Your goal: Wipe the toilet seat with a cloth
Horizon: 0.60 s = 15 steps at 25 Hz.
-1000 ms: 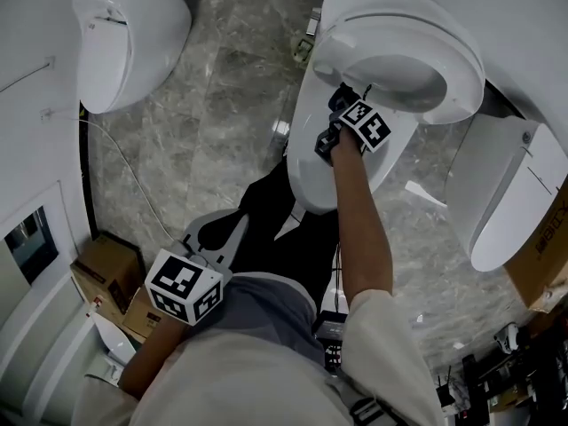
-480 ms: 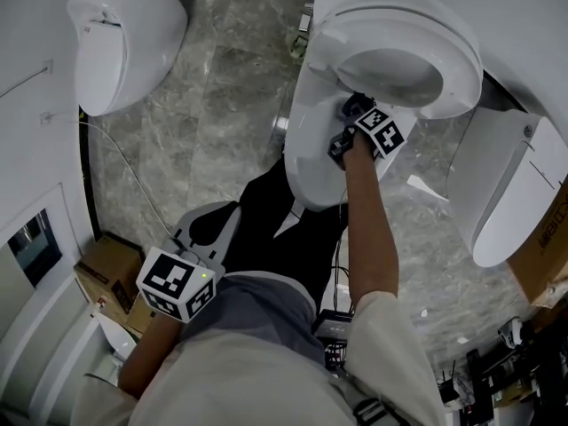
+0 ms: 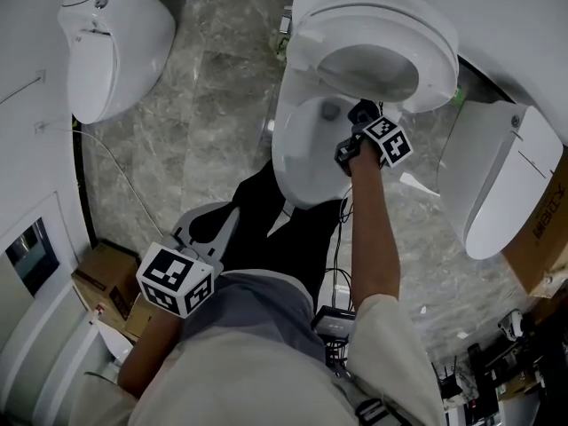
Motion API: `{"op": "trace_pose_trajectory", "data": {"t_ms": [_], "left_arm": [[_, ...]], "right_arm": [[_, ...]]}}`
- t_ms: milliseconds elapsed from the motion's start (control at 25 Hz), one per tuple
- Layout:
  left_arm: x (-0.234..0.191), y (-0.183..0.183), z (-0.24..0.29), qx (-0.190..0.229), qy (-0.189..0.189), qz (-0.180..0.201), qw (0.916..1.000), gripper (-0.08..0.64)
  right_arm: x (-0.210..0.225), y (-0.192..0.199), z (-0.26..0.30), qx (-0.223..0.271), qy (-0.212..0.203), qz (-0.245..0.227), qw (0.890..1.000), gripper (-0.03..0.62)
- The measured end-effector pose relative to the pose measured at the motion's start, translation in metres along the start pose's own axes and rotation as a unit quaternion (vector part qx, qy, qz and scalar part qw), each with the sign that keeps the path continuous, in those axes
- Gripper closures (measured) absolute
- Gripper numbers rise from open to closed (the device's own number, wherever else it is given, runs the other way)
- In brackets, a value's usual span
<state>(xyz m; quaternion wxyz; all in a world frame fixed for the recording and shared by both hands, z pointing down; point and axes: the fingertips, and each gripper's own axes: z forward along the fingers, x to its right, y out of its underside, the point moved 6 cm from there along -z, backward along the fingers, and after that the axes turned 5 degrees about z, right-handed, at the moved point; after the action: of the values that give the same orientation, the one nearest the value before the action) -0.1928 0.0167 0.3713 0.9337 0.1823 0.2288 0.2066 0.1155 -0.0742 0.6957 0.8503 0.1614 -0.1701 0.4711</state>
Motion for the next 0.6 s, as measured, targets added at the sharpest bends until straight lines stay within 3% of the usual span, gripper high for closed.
{"op": "trace_pose_trajectory", "data": {"t_ms": [160, 600], "left_arm": [[0.004, -0.012, 0.001, 0.008, 0.003, 0.005, 0.9999, 0.552], [0.027, -0.034, 0.000, 0.037, 0.018, 0.006, 0.9991, 0.552]], "right_arm": [[0.011, -0.024, -0.017, 0.020, -0.012, 0.013, 1.000, 0.480], [0.001, -0.060, -0.062, 0.031, -0.024, -0.011, 0.999, 0.480]]}}
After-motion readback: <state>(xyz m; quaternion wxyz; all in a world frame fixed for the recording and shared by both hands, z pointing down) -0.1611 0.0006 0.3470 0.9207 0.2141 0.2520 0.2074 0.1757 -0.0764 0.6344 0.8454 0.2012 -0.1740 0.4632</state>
